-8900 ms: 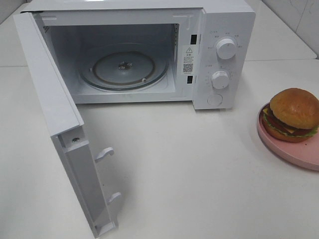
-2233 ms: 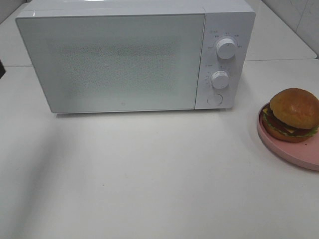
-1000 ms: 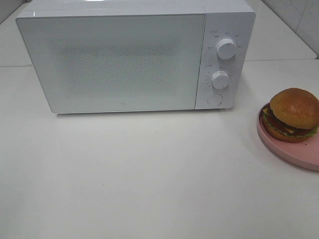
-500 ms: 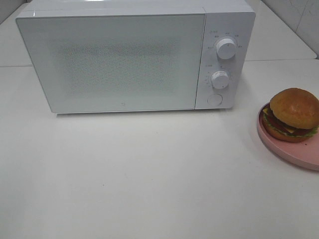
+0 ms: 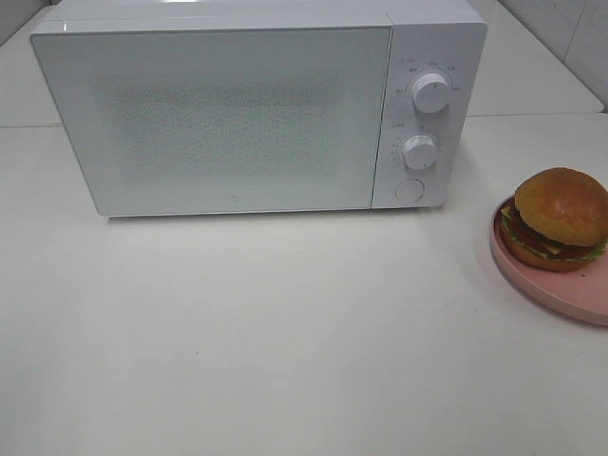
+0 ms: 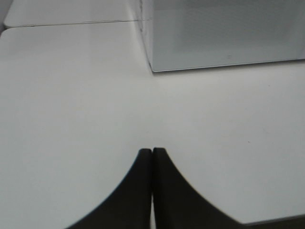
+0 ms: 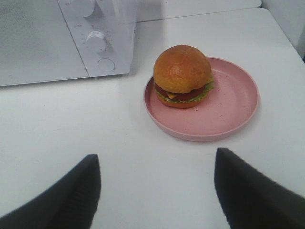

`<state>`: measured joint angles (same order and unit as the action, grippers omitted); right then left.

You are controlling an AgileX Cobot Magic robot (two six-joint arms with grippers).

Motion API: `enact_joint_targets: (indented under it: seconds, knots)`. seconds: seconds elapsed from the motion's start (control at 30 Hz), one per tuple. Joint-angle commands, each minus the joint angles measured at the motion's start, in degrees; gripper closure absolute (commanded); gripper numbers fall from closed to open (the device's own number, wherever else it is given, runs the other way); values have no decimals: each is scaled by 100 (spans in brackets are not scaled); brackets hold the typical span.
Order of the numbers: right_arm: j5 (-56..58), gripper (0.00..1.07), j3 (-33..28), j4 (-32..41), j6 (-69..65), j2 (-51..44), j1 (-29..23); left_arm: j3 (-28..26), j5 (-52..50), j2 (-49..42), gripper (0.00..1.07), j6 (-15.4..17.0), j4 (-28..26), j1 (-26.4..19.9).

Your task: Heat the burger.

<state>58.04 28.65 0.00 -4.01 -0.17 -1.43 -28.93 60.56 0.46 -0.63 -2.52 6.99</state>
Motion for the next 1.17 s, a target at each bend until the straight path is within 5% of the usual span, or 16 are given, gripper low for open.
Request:
enact_joint_targets:
  seconds: [0.03, 1.17]
  knots:
    - [-57, 44, -6, -57, 69, -160, 149, 6, -92, -11, 106, 0, -23, -407]
    - [-57, 44, -6, -57, 69, -160, 132, 6, -97, -189, 106, -6, -23, -504]
